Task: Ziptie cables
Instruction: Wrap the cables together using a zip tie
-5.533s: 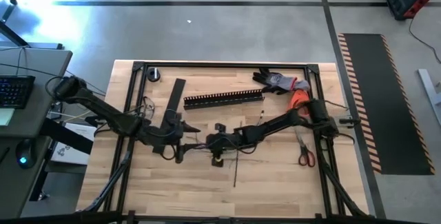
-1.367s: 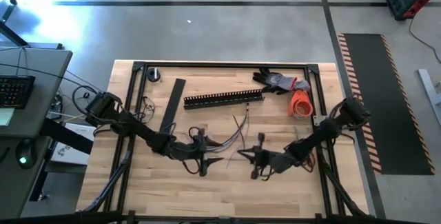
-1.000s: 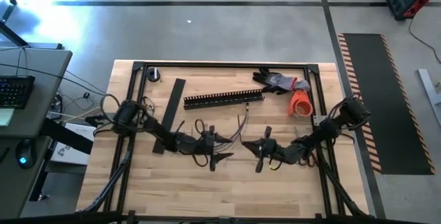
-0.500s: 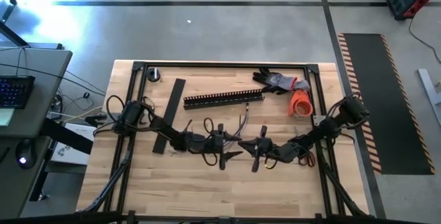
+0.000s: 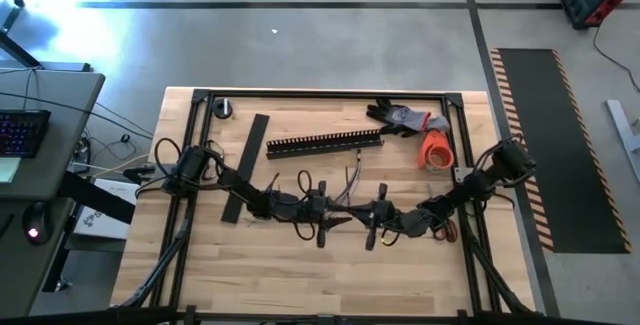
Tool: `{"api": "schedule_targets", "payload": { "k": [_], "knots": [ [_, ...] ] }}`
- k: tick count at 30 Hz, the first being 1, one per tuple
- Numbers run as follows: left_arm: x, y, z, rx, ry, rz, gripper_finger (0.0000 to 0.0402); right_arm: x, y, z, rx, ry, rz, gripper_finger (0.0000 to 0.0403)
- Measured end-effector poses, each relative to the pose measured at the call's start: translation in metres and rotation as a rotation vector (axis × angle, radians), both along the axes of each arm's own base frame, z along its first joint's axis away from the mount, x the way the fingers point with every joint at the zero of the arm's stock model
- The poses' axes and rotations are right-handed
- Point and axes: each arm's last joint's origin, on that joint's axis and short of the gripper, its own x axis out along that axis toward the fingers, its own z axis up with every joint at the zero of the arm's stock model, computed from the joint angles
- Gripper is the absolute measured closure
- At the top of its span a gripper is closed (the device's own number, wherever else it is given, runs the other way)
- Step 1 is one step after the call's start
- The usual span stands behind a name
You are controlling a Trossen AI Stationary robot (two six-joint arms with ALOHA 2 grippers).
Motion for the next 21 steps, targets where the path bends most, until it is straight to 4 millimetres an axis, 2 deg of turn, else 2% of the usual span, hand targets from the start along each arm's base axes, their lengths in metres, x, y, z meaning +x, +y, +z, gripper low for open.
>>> {"api": "schedule_targets", "payload": {
  "k": [6, 13, 16, 21],
  "knots": [
    [0.0, 0.001, -0.001, -0.007, 0.004, 0.0, 0.0393, 0.0, 0.002, 0.0, 0.023, 0.001, 0.059, 0.0403],
    [0.0, 0.0, -0.007, -0.003, 0.066, 0.001, 0.0401, 0.0, 0.002, -0.001, 0.048, 0.004, 0.08, 0.0398],
    [-0.002, -0.003, -0.01, -0.013, 0.105, -0.004, 0.0401, 0.001, 0.003, -0.002, 0.062, 0.008, 0.091, 0.0371],
    [-0.003, -0.004, -0.017, -0.021, 0.177, -0.004, 0.0401, 0.0, -0.001, 0.009, 0.028, -0.016, 0.092, 0.0284]
  ]
}}
